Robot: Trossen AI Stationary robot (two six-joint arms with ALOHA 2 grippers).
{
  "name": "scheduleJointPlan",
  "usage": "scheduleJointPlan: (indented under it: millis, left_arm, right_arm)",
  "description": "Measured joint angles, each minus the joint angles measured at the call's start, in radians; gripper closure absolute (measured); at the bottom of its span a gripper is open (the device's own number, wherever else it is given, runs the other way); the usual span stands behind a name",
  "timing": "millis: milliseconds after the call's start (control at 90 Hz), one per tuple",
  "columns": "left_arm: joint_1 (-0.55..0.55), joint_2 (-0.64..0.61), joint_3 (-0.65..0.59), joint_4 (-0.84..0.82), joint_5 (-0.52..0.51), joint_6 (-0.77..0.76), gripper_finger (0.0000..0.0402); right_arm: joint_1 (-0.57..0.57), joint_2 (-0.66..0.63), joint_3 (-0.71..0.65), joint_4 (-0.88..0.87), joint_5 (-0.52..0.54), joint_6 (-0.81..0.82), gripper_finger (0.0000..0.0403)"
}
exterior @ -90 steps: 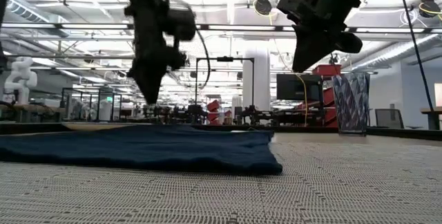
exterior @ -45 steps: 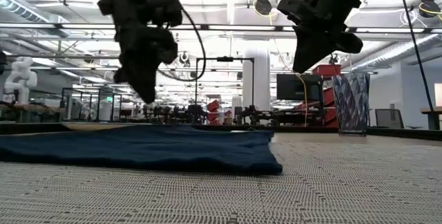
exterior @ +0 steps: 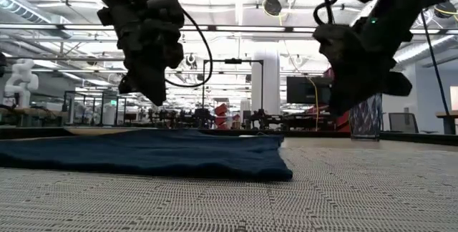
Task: Set table place
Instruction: Fold the dark blue napkin
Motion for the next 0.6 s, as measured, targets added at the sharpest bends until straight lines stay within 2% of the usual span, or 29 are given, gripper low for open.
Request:
scheduleJointPlan:
  millis: [189, 600]
  left_arm:
    - [0.0, 0.001, 0.0, -0.014, -0.029, 0.001, 0.0341]
    - [0.0, 0.001, 0.0, -0.013, -0.107, 0.002, 0.0341]
  right_arm:
    - [0.011, 0.0, 0.0, 0.119, 0.006, -0.037, 0.0358]
    - [-0.004, 0.0, 0.0, 0.13, 0.034, -0.058, 0.0358]
